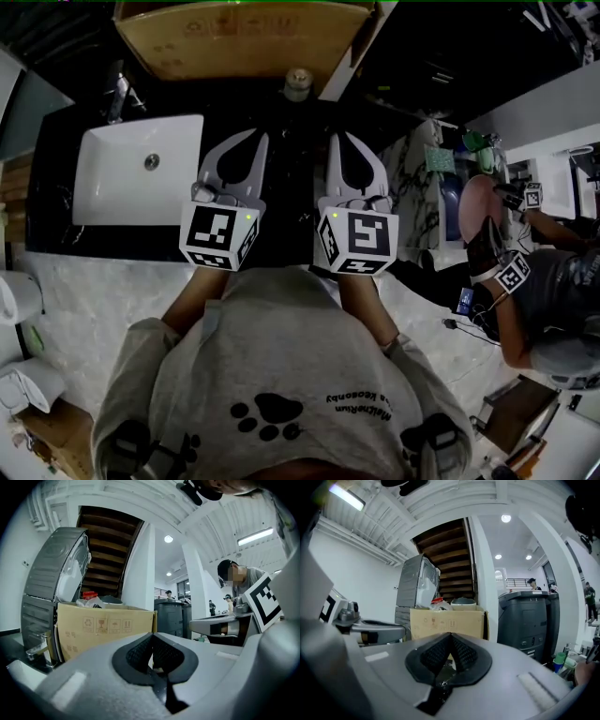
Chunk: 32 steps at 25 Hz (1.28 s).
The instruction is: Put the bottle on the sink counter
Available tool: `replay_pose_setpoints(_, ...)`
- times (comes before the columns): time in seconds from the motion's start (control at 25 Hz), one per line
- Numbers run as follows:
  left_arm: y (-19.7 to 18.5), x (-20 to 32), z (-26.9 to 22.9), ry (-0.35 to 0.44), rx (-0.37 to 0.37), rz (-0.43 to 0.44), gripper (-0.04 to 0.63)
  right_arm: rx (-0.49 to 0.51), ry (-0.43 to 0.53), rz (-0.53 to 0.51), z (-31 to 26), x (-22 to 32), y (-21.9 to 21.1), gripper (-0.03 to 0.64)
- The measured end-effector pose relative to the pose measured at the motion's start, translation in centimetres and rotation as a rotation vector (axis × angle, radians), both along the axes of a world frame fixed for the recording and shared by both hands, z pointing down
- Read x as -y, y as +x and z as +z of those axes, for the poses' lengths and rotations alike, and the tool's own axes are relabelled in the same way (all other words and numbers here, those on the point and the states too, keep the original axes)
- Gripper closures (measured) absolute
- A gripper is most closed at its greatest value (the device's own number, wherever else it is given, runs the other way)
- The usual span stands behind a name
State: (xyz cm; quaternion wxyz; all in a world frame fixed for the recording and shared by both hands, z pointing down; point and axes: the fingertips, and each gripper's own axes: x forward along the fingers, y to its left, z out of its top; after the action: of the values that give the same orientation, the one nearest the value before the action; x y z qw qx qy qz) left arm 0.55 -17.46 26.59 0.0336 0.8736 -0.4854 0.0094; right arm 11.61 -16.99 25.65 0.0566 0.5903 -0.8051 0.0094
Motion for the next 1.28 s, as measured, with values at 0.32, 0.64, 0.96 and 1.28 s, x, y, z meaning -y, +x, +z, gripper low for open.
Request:
replay_pose_setpoints(0.32,-1.4,-3.2,-1.9,0.027,0.009,0.01,0.592,0.033,0.017,-0.013,-1.2,-3.3,-2.2,0.617)
replay_pose_setpoints(0.64,-3.7,-4.4,-1.3,0.02,0.028,0.029,0.592,0.006,0.004,0.013,-0.4,-5.5,-4.4,0.617)
replay_pose_setpoints(0.96,-3.8,-6.0,0.1,0.021,0.027,0.105,0.593,0.005,0.021,0.029,0.4,-7.5,-6.5,0.617)
replay_pose_setpoints(1.28,-5.3,-6.3,0.4,0.032,0.034,0.127,0.592,-0.015,0.053,0.025,0.0,-7.9,-8.4,0.617)
